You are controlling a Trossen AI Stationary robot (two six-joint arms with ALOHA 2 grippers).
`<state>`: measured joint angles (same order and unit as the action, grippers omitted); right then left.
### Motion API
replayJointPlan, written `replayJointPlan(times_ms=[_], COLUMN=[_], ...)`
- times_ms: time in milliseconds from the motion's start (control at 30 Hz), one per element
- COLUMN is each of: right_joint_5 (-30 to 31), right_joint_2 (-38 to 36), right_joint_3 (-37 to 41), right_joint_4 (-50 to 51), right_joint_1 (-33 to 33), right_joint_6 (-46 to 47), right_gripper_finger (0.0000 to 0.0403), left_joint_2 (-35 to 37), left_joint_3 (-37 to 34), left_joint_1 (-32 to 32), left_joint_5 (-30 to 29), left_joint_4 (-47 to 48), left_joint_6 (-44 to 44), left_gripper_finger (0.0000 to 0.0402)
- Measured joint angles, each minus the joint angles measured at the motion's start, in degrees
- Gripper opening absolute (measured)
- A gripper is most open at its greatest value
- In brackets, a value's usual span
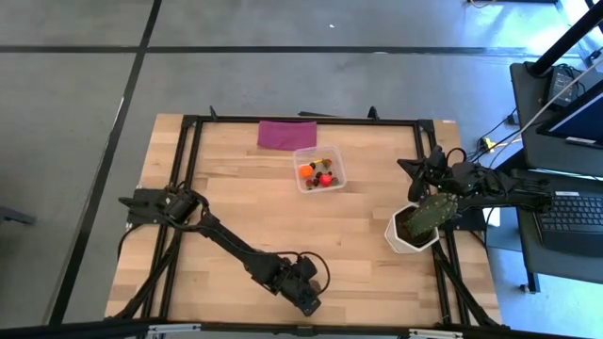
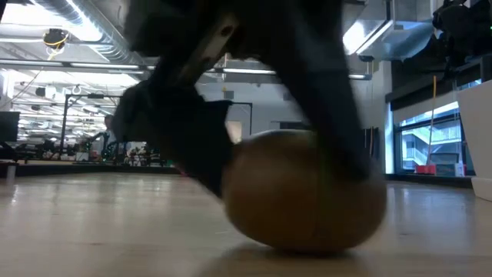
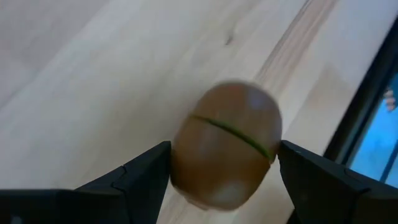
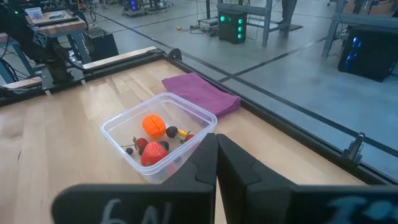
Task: Pick and placing Produce into tupperware
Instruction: Put the brown kiwi into the transparent bin
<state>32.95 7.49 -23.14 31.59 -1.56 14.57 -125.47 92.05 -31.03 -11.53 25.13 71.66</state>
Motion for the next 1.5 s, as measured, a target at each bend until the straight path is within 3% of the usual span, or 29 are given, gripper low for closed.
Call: replayJointPlan(times_ms=[233, 1500], right_joint_5=[0.0, -0.13], right_joint_2=[0.0, 0.0], right_joint_3=[0.0, 0.0], right_joint_4=[0.0, 0.0], right_joint_1=[0.0, -0.02], right_joint_6=[0.0, 0.15], right_gripper_finger=[0.0009, 0.0009], left_joint_2=[0.0, 0.0], left_joint_3=[0.0, 0.0], left_joint_1=[0.0, 3.82], left_joint_5=[3.3, 3.08], left_joint_4=[5.22, 6.08], left_joint_6=[-0.26, -1.88], left_gripper_finger=[0.0281, 0.0276])
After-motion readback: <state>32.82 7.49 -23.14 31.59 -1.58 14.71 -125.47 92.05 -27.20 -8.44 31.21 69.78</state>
